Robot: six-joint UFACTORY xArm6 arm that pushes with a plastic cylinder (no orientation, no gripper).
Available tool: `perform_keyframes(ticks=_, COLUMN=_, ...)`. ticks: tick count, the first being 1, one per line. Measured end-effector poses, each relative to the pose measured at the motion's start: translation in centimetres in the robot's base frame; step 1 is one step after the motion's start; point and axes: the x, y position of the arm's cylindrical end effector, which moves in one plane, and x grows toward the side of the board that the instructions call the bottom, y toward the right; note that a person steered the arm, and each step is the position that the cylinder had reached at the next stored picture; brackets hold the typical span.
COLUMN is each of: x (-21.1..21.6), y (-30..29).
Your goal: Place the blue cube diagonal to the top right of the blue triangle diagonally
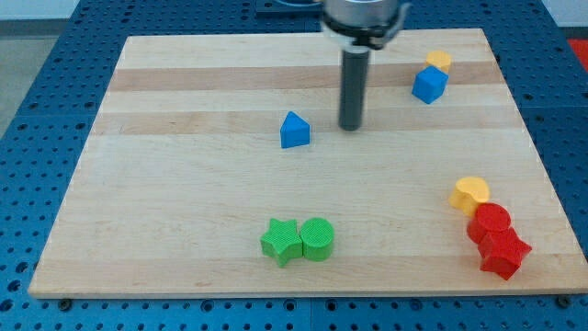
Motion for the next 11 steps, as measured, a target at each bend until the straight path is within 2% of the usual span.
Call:
perform_keyframes(ticks=2, x=0.0, y=12.7)
perform_keyframes(ticks=4, x=-5.9, y=14.5)
perform_keyframes(ticks=5, x=-7.0, y=13.2)
perform_keyframes(ticks=8, x=-6.5, y=-0.5)
perform_keyframes(ticks=10, x=-8.6, y=-3.0)
perform_keyframes(ticks=11, x=-6.7, y=-5.3)
